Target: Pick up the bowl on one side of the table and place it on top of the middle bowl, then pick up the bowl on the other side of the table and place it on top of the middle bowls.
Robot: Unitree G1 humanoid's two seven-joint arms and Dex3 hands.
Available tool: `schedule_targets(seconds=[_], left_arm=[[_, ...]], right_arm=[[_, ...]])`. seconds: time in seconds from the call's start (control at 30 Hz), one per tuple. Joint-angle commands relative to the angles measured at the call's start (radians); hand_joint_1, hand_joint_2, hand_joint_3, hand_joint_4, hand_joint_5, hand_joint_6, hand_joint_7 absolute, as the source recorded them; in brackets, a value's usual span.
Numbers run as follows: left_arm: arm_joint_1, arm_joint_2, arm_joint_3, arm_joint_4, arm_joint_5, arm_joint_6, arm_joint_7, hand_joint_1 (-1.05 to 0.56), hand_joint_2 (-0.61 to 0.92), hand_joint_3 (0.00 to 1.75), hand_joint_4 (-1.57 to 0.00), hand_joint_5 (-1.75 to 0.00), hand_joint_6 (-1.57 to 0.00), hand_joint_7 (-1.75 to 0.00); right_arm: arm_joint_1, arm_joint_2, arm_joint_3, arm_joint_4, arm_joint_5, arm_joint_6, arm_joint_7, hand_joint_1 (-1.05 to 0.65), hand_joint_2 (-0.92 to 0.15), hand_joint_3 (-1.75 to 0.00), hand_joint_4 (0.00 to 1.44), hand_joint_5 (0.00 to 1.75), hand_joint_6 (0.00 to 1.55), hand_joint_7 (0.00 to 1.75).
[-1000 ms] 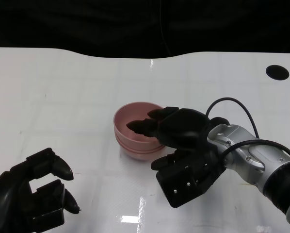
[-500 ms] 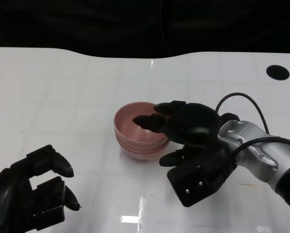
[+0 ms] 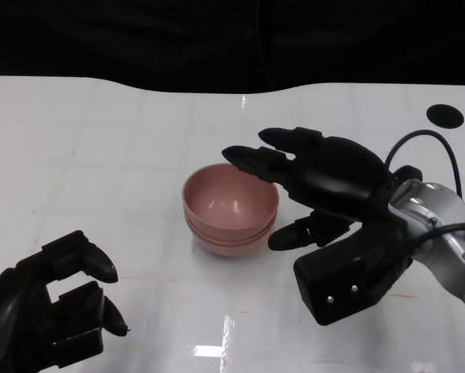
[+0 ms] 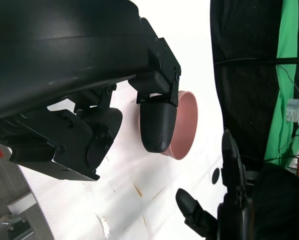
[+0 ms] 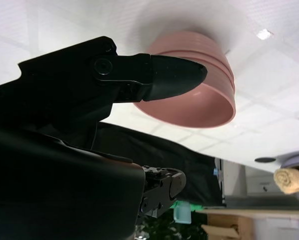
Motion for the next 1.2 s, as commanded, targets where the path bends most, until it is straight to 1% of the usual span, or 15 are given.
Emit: schedule_targets(seconds=[0.03, 0.13, 0.2, 0.27, 0.43, 0.57, 0.67, 0.73, 0.77, 0.8, 0.83, 0.87, 0.93, 1.03, 1.2], left_arm=[[0.001, 0.012, 0.014, 0.001, -0.002, 0.001, -0.002, 0.34, 0.92, 1.2, -0.76, -1.75, -0.58, -1.75], [0.0, 0.011, 0.015, 0.0, -0.001, 0.002, -0.001, 0.34, 0.92, 1.2, -0.76, -1.75, -0.58, -1.75], [-0.002, 0.011, 0.017, 0.005, -0.003, -0.002, -0.005, 0.35, 0.92, 1.2, -0.76, -1.75, -0.58, -1.75], [-0.005, 0.008, 0.02, 0.006, -0.005, 0.005, 0.0, 0.35, 0.92, 1.21, -0.76, -1.75, -0.57, -1.75], [-0.007, 0.018, 0.019, 0.013, 0.002, -0.003, -0.01, 0.34, 0.92, 1.21, -0.76, -1.75, -0.58, -1.75], [-0.008, 0.019, 0.024, 0.013, 0.0, 0.004, -0.006, 0.34, 0.92, 1.21, -0.76, -1.75, -0.58, -1.75], [-0.008, 0.026, 0.023, 0.019, 0.005, -0.007, -0.016, 0.35, 0.92, 1.2, -0.76, -1.75, -0.58, -1.75], [-0.009, 0.025, 0.025, 0.02, 0.001, -0.007, -0.017, 0.35, 0.92, 1.2, -0.76, -1.75, -0.58, -1.75], [-0.01, 0.024, 0.027, 0.022, -0.003, -0.004, -0.016, 0.35, 0.92, 1.2, -0.77, -1.75, -0.58, -1.75], [-0.011, 0.023, 0.028, 0.023, -0.006, -0.003, -0.016, 0.35, 0.92, 1.2, -0.77, -1.75, -0.58, -1.75], [-0.011, 0.022, 0.029, 0.023, -0.006, 0.0, -0.014, 0.34, 0.92, 1.2, -0.77, -1.75, -0.58, -1.75], [-0.012, 0.022, 0.029, 0.023, -0.005, 0.002, -0.012, 0.34, 0.92, 1.2, -0.77, -1.75, -0.58, -1.75], [-0.012, 0.022, 0.03, 0.024, -0.005, 0.003, -0.012, 0.34, 0.92, 1.2, -0.76, -1.75, -0.58, -1.75], [-0.013, 0.023, 0.03, 0.024, -0.003, 0.005, -0.011, 0.34, 0.92, 1.2, -0.76, -1.75, -0.58, -1.75], [-0.012, 0.024, 0.028, 0.028, -0.002, -0.004, -0.018, 0.34, 0.92, 1.2, -0.76, -1.75, -0.57, -1.75]], right_arm=[[0.083, -0.015, -0.082, -0.084, 0.033, 0.016, -0.079, -0.61, -0.92, -0.17, 0.57, 0.11, 0.43, 0.05], [0.099, -0.009, -0.095, -0.1, 0.035, 0.019, -0.087, -0.57, -0.92, -0.14, 0.65, 0.1, 0.49, 0.04], [0.181, 0.083, -0.199, -0.136, 0.214, 0.028, -0.134, -0.4, -0.91, -0.1, 0.78, 0.15, 0.61, 0.07], [0.248, 0.166, -0.288, -0.209, 0.381, 0.138, -0.106, -0.34, -0.91, -0.1, 0.87, 0.19, 0.68, 0.07], [0.316, 0.282, -0.438, -0.415, 0.712, 0.53, 0.009, -0.32, -0.92, -0.2, 0.96, 0.22, 0.77, 0.07], [0.345, 0.32, -0.536, -0.522, 0.911, 0.775, 0.026, -0.17, -0.92, -0.35, 1.06, 0.5, 0.92, 0.06], [0.368, 0.332, -0.585, -0.57, 1.01, 0.884, 0.019, -0.08, -0.68, -0.81, 1.08, 0.86, 1.1, 0.04], [0.384, 0.336, -0.602, -0.591, 1.054, 0.927, 0.018, -0.07, -0.63, -0.91, 1.08, 0.93, 1.13, 0.03], [0.409, 0.342, -0.616, -0.603, 1.092, 0.944, 0.03, -0.04, -0.55, -1.07, 1.05, 1.21, 1.25, 0.11], [0.426, 0.344, -0.626, -0.612, 1.121, 0.957, 0.037, -0.03, -0.52, -1.13, 1.0, 1.42, 1.26, 0.31], [0.455, 0.343, -0.631, -0.619, 1.146, 0.947, 0.056, -0.03, -0.51, -1.17, 0.97, 1.54, 1.16, 0.6], [0.472, 0.338, -0.631, -0.622, 1.161, 0.936, 0.067, -0.05, -0.54, -1.14, 0.9, 1.66, 0.96, 1.08], [0.501, 0.335, -0.631, -0.624, 1.187, 0.916, 0.082, -0.08, -0.56, -1.12, 0.86, 1.73, 0.81, 1.43], [0.549, 0.346, -0.645, -0.614, 1.252, 0.883, 0.127, -0.08, -0.58, -1.12, 0.85, 1.74, 0.69, 1.61], [0.655, 0.379, -0.683, -0.581, 1.398, 0.873, 0.187, -0.08, -0.67, -0.93, 0.82, 1.75, 0.67, 1.6]])
